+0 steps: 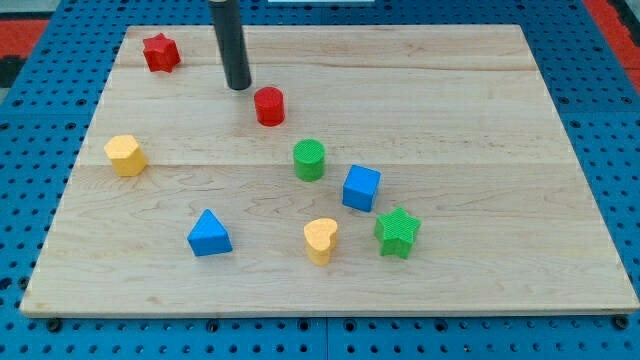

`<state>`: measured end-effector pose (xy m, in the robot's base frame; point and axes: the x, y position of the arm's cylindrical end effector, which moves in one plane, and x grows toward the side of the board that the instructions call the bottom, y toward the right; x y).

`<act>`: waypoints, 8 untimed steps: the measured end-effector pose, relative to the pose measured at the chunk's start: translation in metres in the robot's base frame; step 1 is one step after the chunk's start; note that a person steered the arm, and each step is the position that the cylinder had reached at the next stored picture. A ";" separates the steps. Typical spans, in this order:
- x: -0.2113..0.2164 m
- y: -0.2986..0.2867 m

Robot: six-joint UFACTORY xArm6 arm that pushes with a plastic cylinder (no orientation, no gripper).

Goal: Push the red star towards the yellow hexagon

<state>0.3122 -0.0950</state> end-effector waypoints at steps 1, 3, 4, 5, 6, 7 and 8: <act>0.043 0.011; 0.007 0.005; -0.034 0.000; -0.052 -0.001; -0.063 0.016; -0.070 0.048; -0.079 0.073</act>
<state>0.2333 -0.0221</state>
